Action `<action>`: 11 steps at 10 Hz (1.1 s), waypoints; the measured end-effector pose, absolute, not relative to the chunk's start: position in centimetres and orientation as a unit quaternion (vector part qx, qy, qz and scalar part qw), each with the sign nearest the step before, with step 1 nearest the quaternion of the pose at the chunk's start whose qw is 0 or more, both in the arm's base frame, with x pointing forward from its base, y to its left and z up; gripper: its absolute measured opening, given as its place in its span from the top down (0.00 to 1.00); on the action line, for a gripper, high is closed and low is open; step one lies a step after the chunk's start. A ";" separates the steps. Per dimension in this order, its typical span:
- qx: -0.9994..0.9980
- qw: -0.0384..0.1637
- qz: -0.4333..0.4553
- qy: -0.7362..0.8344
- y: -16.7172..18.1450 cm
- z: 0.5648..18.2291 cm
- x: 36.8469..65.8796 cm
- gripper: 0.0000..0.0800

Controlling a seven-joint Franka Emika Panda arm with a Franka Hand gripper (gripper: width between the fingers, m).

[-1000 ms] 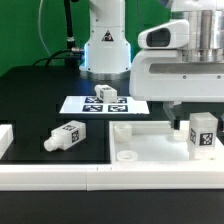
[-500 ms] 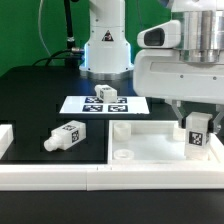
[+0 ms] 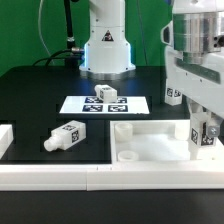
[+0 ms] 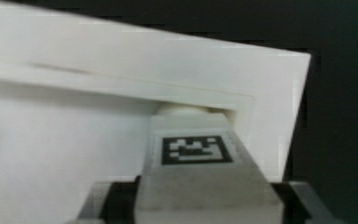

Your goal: Assemble one leg

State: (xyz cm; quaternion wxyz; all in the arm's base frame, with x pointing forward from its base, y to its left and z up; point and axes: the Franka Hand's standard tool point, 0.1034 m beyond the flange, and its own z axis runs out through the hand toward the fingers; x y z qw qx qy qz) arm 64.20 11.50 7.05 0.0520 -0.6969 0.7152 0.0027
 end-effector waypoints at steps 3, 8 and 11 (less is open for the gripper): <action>-0.602 0.049 0.007 0.797 11.3 7.1 64.3 0.64; -0.587 0.048 0.005 0.808 11.1 7.1 64.2 0.56; -0.608 0.066 -0.001 0.791 11.5 9.6 64.9 0.22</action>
Offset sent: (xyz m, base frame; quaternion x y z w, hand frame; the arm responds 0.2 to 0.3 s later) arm 0.0042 -0.0017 -0.0018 0.0256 -0.0041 0.2002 0.9794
